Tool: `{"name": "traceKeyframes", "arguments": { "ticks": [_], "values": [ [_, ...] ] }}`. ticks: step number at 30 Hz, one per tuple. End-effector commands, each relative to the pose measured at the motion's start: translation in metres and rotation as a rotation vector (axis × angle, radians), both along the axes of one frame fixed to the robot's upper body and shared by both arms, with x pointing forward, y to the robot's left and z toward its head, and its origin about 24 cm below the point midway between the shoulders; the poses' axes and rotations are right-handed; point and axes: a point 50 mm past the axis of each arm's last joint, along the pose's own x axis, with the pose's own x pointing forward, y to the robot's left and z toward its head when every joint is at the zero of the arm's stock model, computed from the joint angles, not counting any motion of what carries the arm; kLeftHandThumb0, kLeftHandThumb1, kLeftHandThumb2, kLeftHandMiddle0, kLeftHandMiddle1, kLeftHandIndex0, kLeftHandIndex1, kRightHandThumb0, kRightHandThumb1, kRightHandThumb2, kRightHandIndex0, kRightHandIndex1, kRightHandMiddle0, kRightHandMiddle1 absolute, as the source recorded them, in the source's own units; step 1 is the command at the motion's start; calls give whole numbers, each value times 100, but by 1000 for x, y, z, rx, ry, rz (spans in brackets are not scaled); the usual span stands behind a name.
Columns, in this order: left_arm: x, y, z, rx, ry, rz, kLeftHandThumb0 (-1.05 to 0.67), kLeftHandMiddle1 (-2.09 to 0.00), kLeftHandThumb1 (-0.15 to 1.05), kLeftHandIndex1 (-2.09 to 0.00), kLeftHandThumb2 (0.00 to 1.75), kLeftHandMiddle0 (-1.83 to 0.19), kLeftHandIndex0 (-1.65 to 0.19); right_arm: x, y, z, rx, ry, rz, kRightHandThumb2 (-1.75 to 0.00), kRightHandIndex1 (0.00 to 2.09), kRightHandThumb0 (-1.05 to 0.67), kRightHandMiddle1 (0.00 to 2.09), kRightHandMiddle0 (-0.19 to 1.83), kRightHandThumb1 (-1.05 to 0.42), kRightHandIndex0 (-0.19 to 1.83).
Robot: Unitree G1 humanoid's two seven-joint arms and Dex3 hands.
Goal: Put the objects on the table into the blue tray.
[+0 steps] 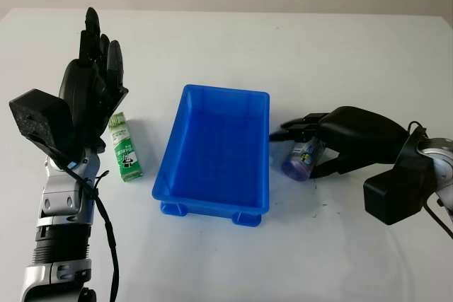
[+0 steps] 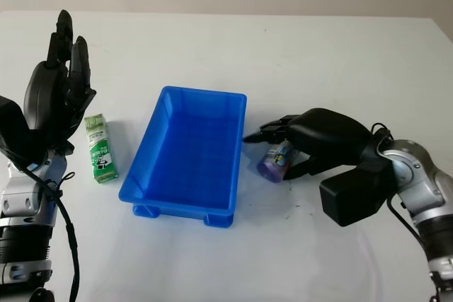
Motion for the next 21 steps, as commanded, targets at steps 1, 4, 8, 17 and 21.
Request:
{"name": "traceKeyframes", "arguments": {
  "ticks": [1,4,8,17,21],
  "values": [
    [-1,2,8,15,-24,-3,-77,0,105,0,65,19,19,0,-4,-6,-44,-2,-6,-5,157,-26,158,31,-93,42],
    [-1,2,10,21,-21,-2,-78,0,105,0,65,19,19,3,-4,-7,-75,-61,-7,-5,199,-40,186,39,-91,50],
    [0,2,10,18,-16,-3,-78,0,105,0,66,19,19,6,-5,-8,-134,-131,-8,-6,209,-49,206,53,-94,74],
    [1,4,11,23,-15,-6,-78,0,105,0,66,19,19,22,-8,7,-49,-231,-85,-10,209,-48,209,80,-105,100],
    [2,3,10,21,-17,-5,-77,0,105,0,66,19,19,33,-4,30,19,-353,-123,-8,209,-50,209,80,-104,97]
  ]
}}
